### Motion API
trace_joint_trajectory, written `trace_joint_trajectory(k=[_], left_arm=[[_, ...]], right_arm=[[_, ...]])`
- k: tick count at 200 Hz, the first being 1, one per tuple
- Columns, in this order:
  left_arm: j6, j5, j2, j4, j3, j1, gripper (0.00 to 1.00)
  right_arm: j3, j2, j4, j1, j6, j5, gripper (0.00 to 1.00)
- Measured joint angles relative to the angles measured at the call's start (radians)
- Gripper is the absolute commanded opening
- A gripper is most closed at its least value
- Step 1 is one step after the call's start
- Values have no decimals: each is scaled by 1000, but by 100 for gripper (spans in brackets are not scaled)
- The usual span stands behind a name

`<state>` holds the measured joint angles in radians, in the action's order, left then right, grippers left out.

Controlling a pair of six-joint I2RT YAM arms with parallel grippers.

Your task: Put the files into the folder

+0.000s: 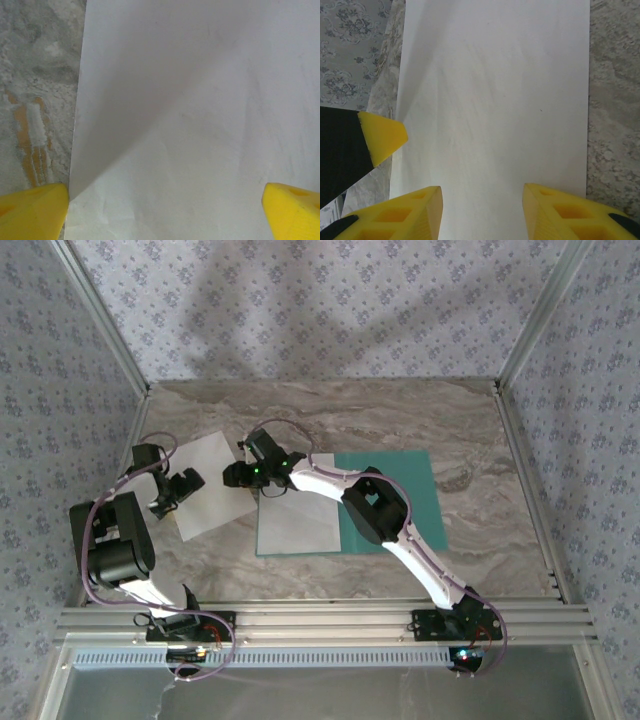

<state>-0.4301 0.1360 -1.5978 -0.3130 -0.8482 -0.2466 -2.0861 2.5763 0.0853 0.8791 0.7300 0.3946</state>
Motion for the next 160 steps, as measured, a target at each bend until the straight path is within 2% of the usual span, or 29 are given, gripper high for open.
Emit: trace_joint_trajectory(k=[117,160], left_arm=[[-3,37,15,3,10,18,98],[-16,61,22,6,19,23,90]], right_arm=[[26,-16,-10,14,0,-14,47],[38,-20,-23,14,8,-13,47]])
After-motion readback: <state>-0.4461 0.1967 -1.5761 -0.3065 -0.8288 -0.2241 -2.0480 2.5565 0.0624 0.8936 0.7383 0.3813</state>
